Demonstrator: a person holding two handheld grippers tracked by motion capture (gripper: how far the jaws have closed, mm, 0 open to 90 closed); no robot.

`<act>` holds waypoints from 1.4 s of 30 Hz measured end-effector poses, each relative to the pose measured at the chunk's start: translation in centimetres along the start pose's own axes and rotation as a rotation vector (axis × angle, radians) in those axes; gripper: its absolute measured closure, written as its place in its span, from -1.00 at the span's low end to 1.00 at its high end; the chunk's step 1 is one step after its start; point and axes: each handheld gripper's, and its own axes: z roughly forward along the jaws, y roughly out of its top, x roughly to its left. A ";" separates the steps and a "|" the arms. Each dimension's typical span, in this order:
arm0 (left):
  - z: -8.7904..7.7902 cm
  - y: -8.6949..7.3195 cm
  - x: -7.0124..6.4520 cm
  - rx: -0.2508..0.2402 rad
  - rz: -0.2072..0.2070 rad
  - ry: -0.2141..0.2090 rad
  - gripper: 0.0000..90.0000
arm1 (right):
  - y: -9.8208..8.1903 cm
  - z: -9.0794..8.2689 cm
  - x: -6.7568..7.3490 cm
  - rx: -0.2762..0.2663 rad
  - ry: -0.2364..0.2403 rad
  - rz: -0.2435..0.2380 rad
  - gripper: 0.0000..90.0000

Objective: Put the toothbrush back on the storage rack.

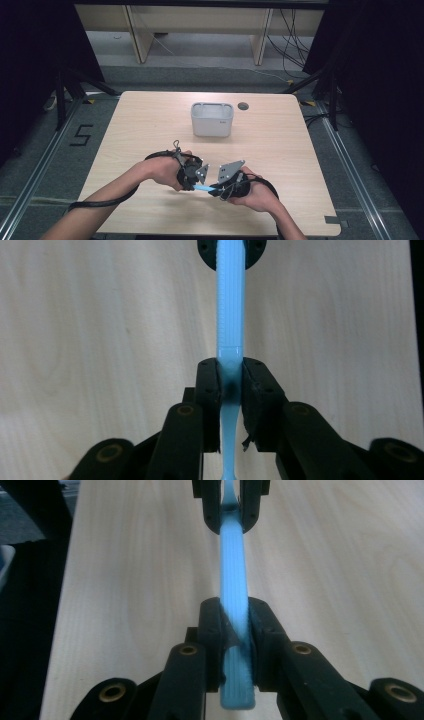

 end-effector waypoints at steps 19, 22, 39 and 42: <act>-0.5 -5.9 -3.3 -0.500 -0.339 0.246 0.00 | -5.5 -5.4 -0.8 -0.300 -0.504 0.300 0.75; 0.4 -6.3 -3.6 -0.551 -0.401 0.249 -0.04 | -5.7 -5.9 -0.9 -0.411 -0.633 0.337 0.75; 0.7 -7.1 -2.0 -0.896 -0.688 0.262 -0.04 | -3.9 -5.8 -1.3 -0.648 -0.815 0.381 0.75; 0.3 -6.7 -1.2 -0.927 -0.714 0.259 -0.04 | -3.5 -5.4 -1.4 -0.656 -0.816 0.358 0.75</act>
